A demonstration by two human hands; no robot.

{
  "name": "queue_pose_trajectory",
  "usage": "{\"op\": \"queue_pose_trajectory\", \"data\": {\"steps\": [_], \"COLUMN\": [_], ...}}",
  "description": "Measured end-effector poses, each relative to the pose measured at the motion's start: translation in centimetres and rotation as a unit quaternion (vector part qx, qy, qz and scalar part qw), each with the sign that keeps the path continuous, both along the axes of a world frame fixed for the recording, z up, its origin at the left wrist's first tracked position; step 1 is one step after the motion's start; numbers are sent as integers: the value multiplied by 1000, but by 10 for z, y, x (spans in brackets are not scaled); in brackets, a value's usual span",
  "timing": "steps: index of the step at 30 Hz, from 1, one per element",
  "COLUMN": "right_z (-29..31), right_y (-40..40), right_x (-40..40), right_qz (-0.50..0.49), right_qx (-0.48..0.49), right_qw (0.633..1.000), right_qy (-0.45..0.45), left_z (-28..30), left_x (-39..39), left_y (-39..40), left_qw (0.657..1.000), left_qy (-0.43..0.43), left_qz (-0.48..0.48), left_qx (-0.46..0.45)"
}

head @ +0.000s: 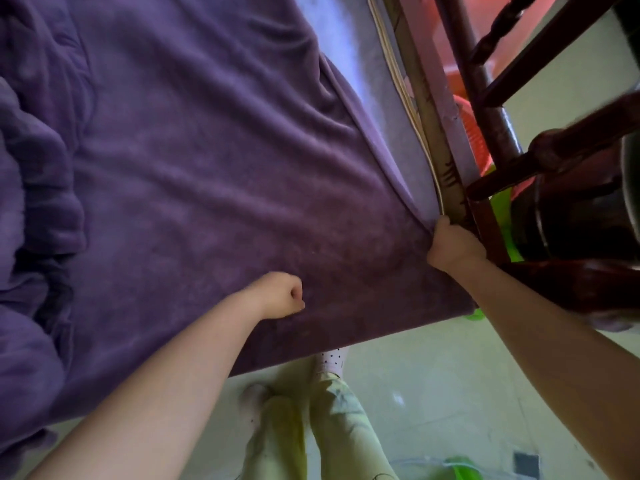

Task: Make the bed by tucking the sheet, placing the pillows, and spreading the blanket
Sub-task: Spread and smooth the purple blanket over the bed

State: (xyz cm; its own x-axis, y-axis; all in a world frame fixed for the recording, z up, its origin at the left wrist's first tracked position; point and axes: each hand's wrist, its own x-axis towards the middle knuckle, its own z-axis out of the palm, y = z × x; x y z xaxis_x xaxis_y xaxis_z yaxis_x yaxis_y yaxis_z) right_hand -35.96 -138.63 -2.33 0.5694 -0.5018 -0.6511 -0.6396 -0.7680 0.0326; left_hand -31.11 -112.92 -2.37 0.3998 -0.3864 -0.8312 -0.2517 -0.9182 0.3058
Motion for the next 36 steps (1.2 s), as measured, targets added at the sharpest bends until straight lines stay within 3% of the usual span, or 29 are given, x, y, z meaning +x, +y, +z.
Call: {"op": "queue_pose_trajectory", "data": {"steps": [6,13,19,25,32,36], "right_z": [13,15,2,-20,-26,-33], "right_y": [14,19,28,34,33,35], "right_x": [50,130,221,295,351,391], "right_qz": [181,233,228,190,152,38], "right_qx": [-2,15,22,53,-15,42], "right_qw": [983,972,973,976,977,976], "right_qy": [-36,-20,-31,-97,-149,-211], "left_z": [4,3,-14,-36,-43,-48], "left_x": [51,126,207,266,290,313], "left_y": [-9,-6,-1,-5,-14,-19], "left_qw": [994,982,970,954,947,924], "left_qy": [-97,-172,-230,-278,-309,-376], "left_qz": [38,74,76,77,60,24], "left_qx": [-17,-21,-29,-78,-68,-68]}}
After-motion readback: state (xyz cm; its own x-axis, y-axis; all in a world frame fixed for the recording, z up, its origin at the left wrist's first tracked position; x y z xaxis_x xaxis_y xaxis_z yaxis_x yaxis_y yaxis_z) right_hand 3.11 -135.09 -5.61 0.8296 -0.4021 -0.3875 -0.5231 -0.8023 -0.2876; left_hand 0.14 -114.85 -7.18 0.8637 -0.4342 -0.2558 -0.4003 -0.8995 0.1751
